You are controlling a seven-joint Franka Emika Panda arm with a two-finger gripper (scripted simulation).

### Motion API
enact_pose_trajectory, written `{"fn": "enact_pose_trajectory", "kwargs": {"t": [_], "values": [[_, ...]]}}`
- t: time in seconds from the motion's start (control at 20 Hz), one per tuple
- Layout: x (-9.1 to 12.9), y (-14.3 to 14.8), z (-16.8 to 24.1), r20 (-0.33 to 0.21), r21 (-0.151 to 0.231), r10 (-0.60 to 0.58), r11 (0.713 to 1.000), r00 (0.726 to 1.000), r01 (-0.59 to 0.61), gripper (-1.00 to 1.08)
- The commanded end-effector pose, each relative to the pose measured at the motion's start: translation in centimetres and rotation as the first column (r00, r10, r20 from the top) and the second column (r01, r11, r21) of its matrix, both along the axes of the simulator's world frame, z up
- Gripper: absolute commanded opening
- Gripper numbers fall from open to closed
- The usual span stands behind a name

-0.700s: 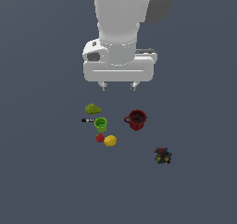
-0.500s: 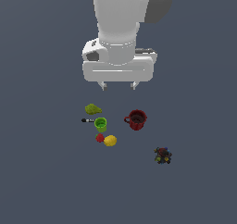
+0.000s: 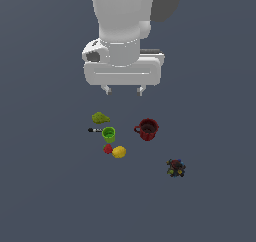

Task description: Pick up a designated object from a clutter of objects.

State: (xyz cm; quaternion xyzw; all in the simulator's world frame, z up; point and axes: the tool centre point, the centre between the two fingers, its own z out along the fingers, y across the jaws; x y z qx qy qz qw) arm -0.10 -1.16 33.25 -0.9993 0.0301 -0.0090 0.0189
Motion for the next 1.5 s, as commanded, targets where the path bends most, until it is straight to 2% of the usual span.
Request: {"fn": "enact_pose_trajectory", "kwargs": {"t": [0.0,0.35,0.7,1.1,1.45], "values": [[0.1,-0.1,-0.3,-0.001,0.000,0.004,1.000,1.000,-0.004,1.00],[0.6,-1.0,-3.1,-0.001,-0.005,0.045,0.999,0.999,-0.045,1.00],[1.1,-3.0,-8.6,-0.003,-0.015,0.129,0.992,0.992,-0.129,1.00],[0.5,-5.8,-17.0,-0.010,-0.028,0.260,0.965,0.966,-0.260,1.00],[-0.6,-7.4,-21.8,-0.016,-0.035,0.337,0.941,0.941,-0.338,1.00]]}}
